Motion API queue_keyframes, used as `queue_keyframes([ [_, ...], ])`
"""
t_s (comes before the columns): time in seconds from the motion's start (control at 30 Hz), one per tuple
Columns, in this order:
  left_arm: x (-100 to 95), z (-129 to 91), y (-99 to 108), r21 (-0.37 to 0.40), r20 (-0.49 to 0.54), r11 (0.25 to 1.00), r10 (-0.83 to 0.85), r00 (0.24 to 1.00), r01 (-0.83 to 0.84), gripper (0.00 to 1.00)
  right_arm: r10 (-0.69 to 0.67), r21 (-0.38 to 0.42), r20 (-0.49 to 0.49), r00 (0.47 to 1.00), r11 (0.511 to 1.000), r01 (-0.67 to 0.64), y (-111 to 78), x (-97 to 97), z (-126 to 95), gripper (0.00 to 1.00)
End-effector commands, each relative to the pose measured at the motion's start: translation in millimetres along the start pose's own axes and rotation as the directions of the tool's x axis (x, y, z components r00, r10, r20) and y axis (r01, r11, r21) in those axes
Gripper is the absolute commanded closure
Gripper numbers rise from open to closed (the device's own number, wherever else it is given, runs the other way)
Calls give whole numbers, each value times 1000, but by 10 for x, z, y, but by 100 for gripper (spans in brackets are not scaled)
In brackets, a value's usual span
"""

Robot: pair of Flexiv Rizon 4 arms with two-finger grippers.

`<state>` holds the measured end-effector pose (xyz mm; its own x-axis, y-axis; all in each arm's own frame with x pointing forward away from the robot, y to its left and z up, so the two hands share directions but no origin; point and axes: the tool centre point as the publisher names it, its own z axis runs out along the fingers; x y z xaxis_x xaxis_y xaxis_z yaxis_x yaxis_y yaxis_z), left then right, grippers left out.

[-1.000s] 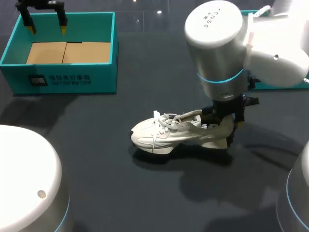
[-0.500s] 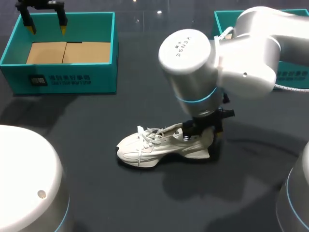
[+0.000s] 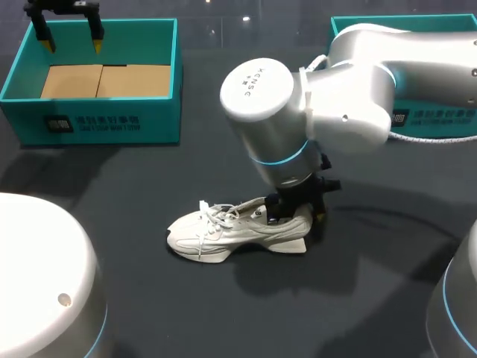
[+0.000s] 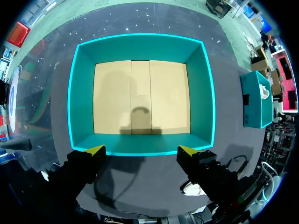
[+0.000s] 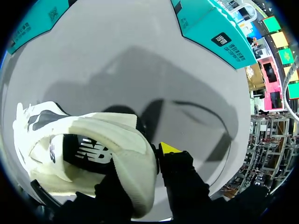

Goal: Take the shoe out of the shoebox, open the shoe tongue, remove and reinsert the insole, then place the shoe into the shoebox

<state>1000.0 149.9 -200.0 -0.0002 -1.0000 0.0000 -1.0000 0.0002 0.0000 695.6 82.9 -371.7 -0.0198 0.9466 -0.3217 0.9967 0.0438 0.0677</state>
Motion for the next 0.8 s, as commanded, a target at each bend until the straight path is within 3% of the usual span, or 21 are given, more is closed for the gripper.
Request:
queue_keyframes([
  [0.03,0,0,0,0,0,1000,0,1000,0,0,0,4,-9,1000,1000,0,-3,59,66,100],
  [0.4,0,0,0,0,0,1000,0,1000,0,0,10,30,-53,999,1000,-8,-61,20,188,100],
  [0.5,0,0,0,0,0,1000,0,1000,0,0,1,31,-65,998,1000,1,-61,12,191,70],
  [0.57,0,0,0,0,0,1000,0,1000,0,0,-8,31,-74,997,999,11,-49,-1,185,65],
  [0.63,0,0,0,0,0,1000,0,1000,0,0,-17,36,-78,997,999,20,-42,-19,169,53],
  [0.67,0,0,0,0,0,1000,0,1000,0,0,-24,32,-93,995,999,27,-42,-29,141,13],
  [0.7,0,0,0,0,0,1000,0,1000,0,0,-26,32,-95,995,999,29,-41,-40,110,0],
  [0.8,0,0,0,0,0,1000,0,1000,0,0,-39,32,-132,991,999,44,-35,-105,5,0],
])
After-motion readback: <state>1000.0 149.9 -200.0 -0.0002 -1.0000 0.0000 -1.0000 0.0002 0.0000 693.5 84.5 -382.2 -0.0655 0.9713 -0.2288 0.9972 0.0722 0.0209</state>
